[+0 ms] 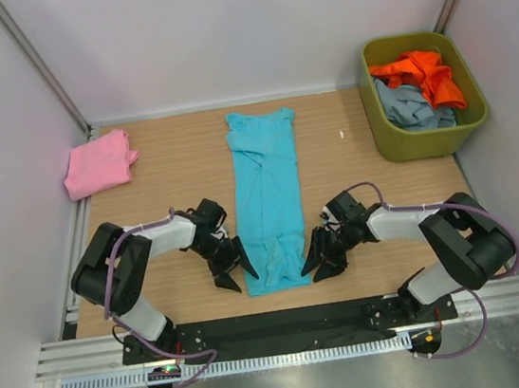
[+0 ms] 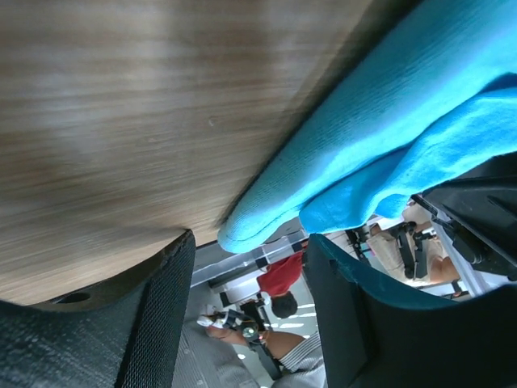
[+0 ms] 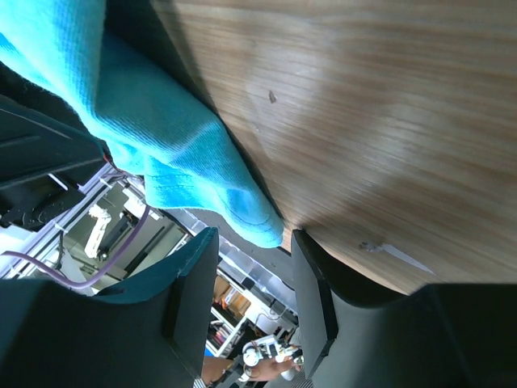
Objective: Fold and stack the t-shirts
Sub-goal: Fold the tshirt
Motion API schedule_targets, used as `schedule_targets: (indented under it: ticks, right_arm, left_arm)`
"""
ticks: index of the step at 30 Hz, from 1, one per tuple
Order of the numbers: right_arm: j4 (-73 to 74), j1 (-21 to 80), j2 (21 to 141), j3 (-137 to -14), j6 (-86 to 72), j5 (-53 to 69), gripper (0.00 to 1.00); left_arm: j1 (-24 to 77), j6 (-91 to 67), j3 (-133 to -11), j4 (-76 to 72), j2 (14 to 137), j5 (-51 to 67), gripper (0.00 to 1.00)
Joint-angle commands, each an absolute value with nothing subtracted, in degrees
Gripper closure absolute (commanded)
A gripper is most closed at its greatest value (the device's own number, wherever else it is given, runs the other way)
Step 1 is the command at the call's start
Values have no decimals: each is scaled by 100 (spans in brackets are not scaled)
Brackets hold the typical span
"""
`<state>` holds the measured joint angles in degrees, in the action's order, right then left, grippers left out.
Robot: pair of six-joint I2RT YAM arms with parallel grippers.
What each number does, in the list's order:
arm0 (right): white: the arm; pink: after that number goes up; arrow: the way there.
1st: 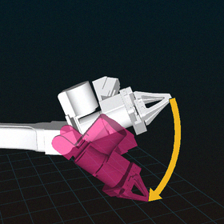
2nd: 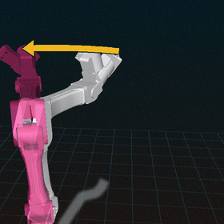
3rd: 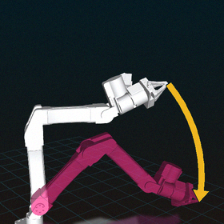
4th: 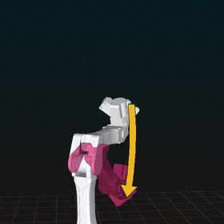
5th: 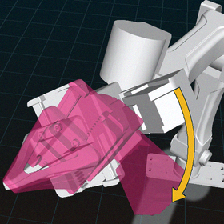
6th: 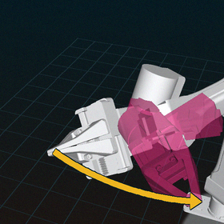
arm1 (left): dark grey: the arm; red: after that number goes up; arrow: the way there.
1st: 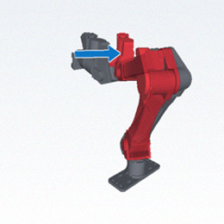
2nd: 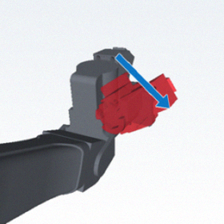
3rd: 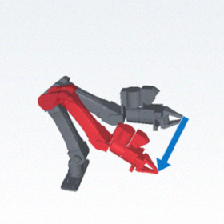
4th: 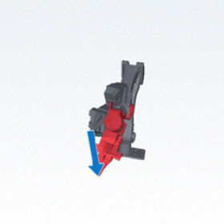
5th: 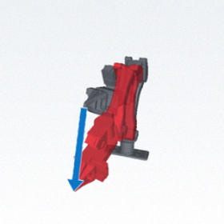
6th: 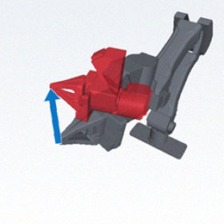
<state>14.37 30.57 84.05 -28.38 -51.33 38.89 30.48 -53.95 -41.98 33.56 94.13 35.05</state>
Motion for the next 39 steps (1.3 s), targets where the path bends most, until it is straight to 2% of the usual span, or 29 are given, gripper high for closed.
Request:
schedule_targets:
  ticks: [1, 6, 14, 16, 18, 21, 22, 29, 39]
  right_arm:
    - [1239, 3120, 8578, -2777, -5107, 3349, 52]
    - [1178, 3120, 8631, -2795, -5089, 3243, 53]
    - [1037, 3120, 8666, -2698, -5062, 3129, 58]
    - [932, 3120, 8675, -2724, -5028, 3129, 63]
    - [949, 3120, 8596, -2768, -4966, 3138, 76]
    - [1272, 3111, 8386, -2900, -4756, 3033, 96]
    - [1361, 3103, 8193, -2961, -4598, 3024, 98]
    - [2591, 3067, 7165, -3480, -3869, 2857, 98]
    - [2760, 3050, 6934, -4366, -3499, 2900, 99]
  left_arm:
    - [3304, -5641, -3982, 2919, 9641, 2857, 41]
    - [3515, -5976, -3832, 2558, 9677, 2707, 53]
    - [3516, -5942, -3814, 2707, 9510, 2426, 62]
    - [3507, -5889, -3841, 2794, 9387, 2347, 73]
    - [3481, -5757, -3893, 3066, 9238, 2094, 100]
    - [3437, -5407, -4025, 3313, 9036, 1812, 100]
    - [3428, -5301, -4078, 3374, 8861, 1741, 100]
    - [3270, -3895, -4587, 3497, 7990, 1275, 100]
    - [3155, -2919, -5694, 3972, 7919, 1240, 100]
